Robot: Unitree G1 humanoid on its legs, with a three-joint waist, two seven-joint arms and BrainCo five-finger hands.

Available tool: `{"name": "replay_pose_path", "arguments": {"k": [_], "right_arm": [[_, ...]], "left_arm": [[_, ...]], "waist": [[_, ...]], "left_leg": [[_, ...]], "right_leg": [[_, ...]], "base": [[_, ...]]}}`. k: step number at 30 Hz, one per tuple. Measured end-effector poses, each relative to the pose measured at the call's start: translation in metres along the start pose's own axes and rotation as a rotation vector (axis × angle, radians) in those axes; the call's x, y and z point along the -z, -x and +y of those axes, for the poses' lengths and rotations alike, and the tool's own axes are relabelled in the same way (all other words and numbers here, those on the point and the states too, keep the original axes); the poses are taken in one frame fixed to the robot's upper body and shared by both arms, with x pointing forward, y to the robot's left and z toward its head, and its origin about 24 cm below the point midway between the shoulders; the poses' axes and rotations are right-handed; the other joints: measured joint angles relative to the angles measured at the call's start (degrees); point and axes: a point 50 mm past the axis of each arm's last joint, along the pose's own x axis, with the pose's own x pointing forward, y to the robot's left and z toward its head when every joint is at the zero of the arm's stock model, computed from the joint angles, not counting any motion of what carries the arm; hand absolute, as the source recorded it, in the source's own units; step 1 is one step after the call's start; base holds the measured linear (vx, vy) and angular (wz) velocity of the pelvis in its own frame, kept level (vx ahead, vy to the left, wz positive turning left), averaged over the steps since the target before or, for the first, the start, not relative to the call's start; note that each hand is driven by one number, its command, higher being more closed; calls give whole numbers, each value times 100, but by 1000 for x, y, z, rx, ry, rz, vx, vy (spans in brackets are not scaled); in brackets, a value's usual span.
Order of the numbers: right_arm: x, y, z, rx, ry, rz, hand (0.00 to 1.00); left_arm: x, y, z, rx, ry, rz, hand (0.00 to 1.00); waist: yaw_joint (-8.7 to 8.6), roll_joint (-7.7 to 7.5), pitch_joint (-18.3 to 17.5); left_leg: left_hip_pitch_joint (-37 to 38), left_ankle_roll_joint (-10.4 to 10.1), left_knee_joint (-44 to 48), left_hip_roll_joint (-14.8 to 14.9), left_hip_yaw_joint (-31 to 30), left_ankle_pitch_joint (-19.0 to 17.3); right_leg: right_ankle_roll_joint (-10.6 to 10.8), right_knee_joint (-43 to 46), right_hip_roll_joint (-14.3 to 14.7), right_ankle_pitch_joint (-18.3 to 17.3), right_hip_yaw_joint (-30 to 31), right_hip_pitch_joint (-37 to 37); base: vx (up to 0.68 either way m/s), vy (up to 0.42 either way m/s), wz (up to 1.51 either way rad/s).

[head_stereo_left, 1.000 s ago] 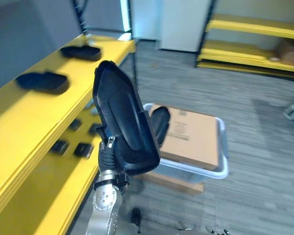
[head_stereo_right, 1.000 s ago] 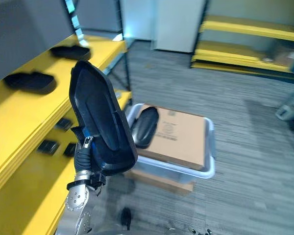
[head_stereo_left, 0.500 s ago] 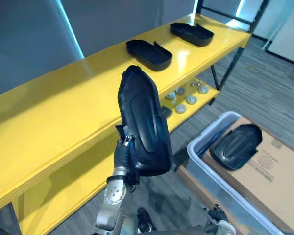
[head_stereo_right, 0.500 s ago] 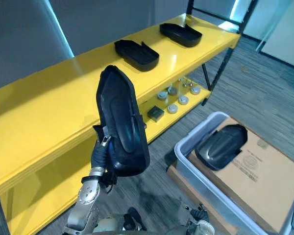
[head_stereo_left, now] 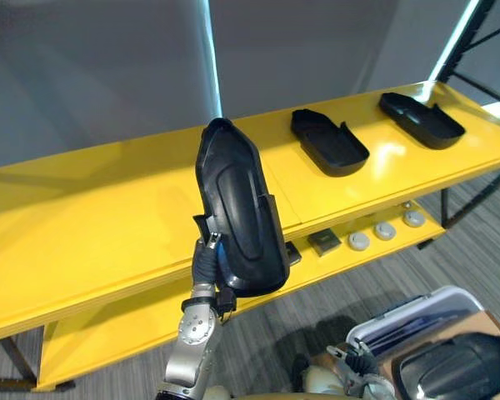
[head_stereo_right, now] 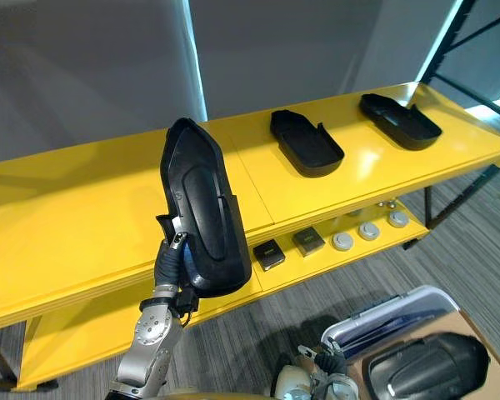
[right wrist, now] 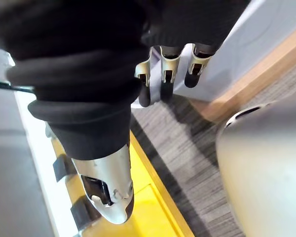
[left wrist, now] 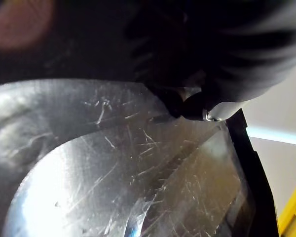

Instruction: Walk over and take plastic housings, then place them on the shelf

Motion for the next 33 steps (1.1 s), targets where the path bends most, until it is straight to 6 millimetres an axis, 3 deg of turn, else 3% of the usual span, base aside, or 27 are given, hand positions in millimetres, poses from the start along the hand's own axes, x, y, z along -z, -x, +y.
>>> {"name": "replay_pose_path", "arguments": {"k": [4,10,14,20,25,28,30,33], "right_arm": [[0,0,0,4,-8,2,0],[-7,-3,7,-17,8,-19,0],[-4,-2,9,-33,53,-16,0],[-5,-1,13,-74,116,-24,0],[-6,-1,16,-99,160,-33,0],[-11,0,18,-119,179,-60,0],[-19,-2,20,-125,192,-87,0],[-27,-2,22,-130,195,-121,0]], "left_arm": [[-1,-2,3,-5,-15,-7,100],[-4,-7,29,-94,-157,-32,100],[-11,-28,36,-128,-301,-63,100],[-43,-70,56,-290,-405,-161,100],[-61,-97,67,-393,-491,-180,100],[-71,-112,69,-434,-519,-175,100],[-76,-122,83,-477,-555,-146,100],[-80,-129,97,-527,-572,-107,100]], "waist": [[0,-23,-7],[26,-47,-23],[-37,-54,-27],[-276,-126,-78],[-306,-118,-81],[-352,-114,-78],[-462,-115,-76],[-457,-106,-47]], "left_leg": [[34,36,-397,-56,-269,313],[71,58,-908,-155,-399,727],[103,71,-1143,-234,-510,889],[107,14,-1487,-229,-481,1087],[166,-55,-1619,-211,-371,1152],[112,-60,-1617,-213,-371,1155],[64,-29,-1584,-223,-358,1181],[28,-16,-1580,-234,-273,1190]], "right_leg": [[-46,-350,-16,94,-336,222],[-50,-1088,51,573,-456,425],[-28,-1538,71,838,-513,604],[43,-1865,158,910,-504,613],[35,-1962,214,1035,-408,601],[17,-1960,215,1046,-399,545],[-72,-1959,211,1111,-383,457],[-91,-1958,213,1124,-303,365]], "base": [[15,-48,48],[-85,-9,13],[-120,-1,10],[-68,-17,3],[27,2,-10],[73,17,-2],[95,23,-3],[80,21,-14]]}}
